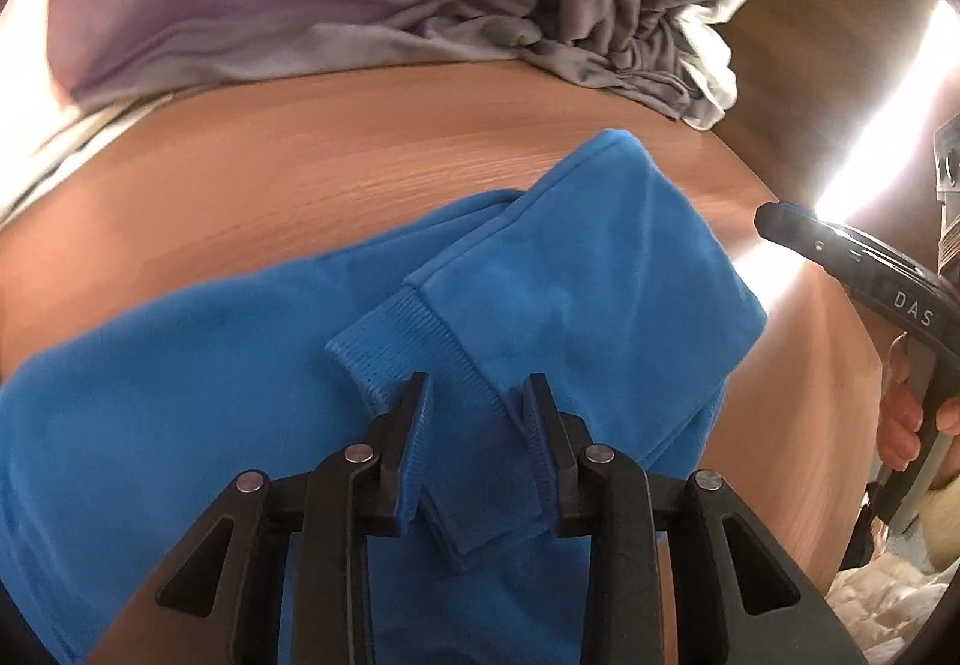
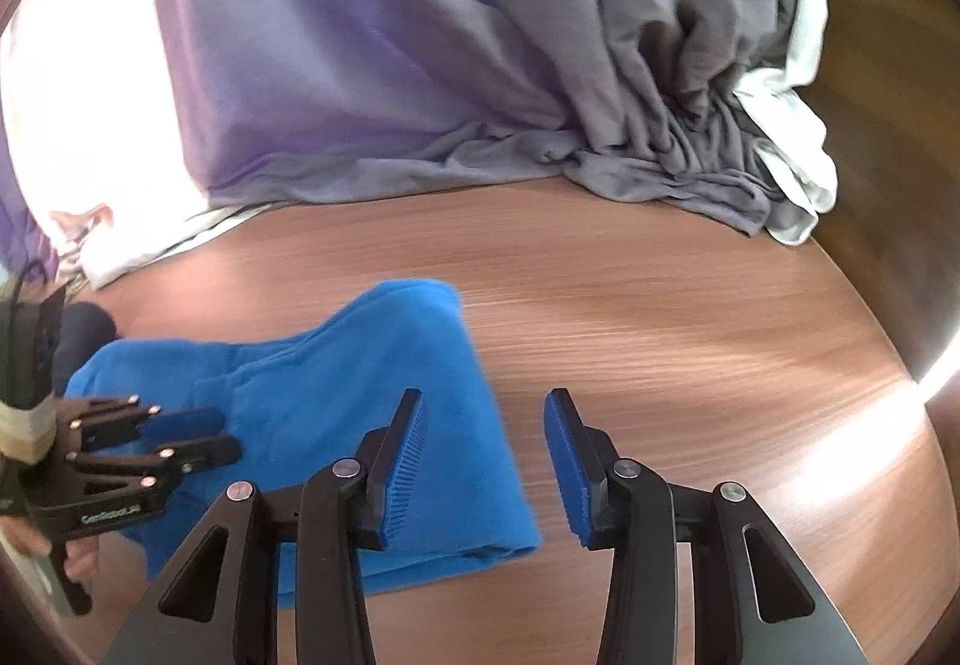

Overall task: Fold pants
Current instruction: 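Withdraw both open grippers and reposition them at the folded pants edge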

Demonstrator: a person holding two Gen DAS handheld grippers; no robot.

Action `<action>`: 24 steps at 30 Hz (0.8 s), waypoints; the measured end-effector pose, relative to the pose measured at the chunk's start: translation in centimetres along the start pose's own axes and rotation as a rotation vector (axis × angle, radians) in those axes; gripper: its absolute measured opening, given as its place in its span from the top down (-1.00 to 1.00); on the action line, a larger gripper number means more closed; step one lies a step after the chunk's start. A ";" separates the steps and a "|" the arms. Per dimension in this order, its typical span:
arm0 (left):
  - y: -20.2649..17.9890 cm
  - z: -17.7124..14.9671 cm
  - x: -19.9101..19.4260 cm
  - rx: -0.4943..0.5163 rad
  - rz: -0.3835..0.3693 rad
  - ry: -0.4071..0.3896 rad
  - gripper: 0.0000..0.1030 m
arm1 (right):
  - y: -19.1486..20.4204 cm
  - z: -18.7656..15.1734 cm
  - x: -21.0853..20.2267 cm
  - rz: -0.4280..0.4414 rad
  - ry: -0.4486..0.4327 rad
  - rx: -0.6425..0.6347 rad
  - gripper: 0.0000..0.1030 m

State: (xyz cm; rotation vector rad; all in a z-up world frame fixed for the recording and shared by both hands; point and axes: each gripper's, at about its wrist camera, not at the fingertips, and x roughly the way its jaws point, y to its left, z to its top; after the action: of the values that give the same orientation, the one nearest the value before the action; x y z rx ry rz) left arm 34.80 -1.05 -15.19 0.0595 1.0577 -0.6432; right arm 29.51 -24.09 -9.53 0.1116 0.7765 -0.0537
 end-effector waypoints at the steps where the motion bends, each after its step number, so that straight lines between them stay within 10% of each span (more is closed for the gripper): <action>1: 0.0 0.0 0.0 -0.013 0.009 0.004 0.39 | -0.3 -0.1 -0.2 0.001 0.000 0.003 0.18; 14: -0.3 -0.6 -0.3 -0.093 0.088 0.006 0.39 | -0.7 3.1 4.6 0.182 0.032 0.051 0.13; 24: -0.3 -0.6 -0.3 -0.108 0.092 -0.006 0.39 | -0.6 3.4 8.9 0.142 0.138 -0.003 0.14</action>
State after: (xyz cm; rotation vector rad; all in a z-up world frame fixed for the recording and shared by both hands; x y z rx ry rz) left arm 34.04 -0.97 -15.23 0.0124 1.0762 -0.5027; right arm 38.20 -25.20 -13.44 0.1684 0.9048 0.0906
